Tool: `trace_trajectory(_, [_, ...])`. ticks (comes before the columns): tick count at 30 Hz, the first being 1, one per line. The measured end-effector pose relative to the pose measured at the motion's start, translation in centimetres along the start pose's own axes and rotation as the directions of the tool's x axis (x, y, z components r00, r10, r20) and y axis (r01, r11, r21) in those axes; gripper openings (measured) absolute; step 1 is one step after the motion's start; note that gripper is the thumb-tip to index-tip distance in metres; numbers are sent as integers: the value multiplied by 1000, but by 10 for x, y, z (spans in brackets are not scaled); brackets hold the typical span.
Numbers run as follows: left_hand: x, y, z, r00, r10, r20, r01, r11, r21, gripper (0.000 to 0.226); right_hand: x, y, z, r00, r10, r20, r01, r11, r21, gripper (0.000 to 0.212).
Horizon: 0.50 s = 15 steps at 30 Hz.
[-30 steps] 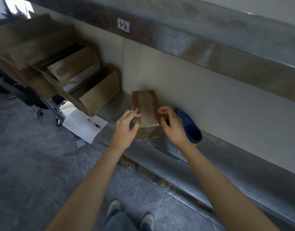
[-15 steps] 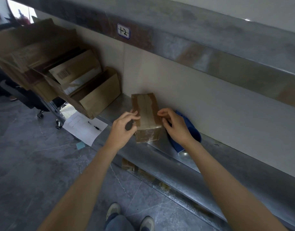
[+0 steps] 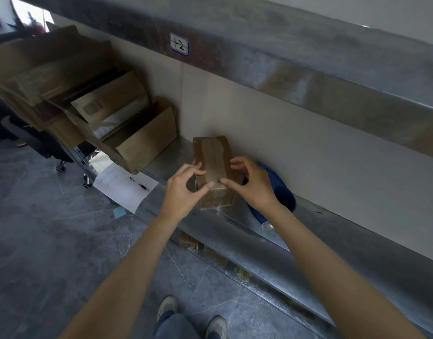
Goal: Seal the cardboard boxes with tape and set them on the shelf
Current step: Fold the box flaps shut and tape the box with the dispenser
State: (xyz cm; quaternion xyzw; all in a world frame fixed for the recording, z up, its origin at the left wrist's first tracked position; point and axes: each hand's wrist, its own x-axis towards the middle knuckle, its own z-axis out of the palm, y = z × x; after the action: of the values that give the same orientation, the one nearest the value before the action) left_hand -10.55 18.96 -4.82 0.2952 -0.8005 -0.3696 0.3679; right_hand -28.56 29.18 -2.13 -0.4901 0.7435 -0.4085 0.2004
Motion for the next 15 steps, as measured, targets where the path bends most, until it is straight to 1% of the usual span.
trace_trajectory(2, [-1,-2,-6,997,3,74,-2,1000,-18,44,-4,4,-6,995,-5,100,4,1000,7,70])
trace_trajectory(3, [-1,-4,-9,994,11,108,-9,1000,-20,53,-5,6,-9,991,-16,134,14,1000,16,74])
trace_trajectory(5, [-1,-7,-11,989,29,145,-29,1000,-2,62,-6,12,-10,987,-60,149,60,998,5,72])
trace_trajectory(8, [-2,-8,-8,992,24,127,-26,1000,8,60,-6,17,-6,987,-121,104,125,992,-28,60])
trace_trajectory(10, [-3,-8,-6,993,28,118,-29,999,13,60,-7,17,-3,985,-149,90,153,988,-36,57])
trace_trajectory(13, [-3,-7,-7,993,41,111,-44,999,23,61,-7,15,-3,988,-125,92,129,991,-39,65])
trace_trajectory(15, [-3,-5,-6,995,39,90,-41,999,19,60,-6,13,1,991,-118,59,121,991,-55,65])
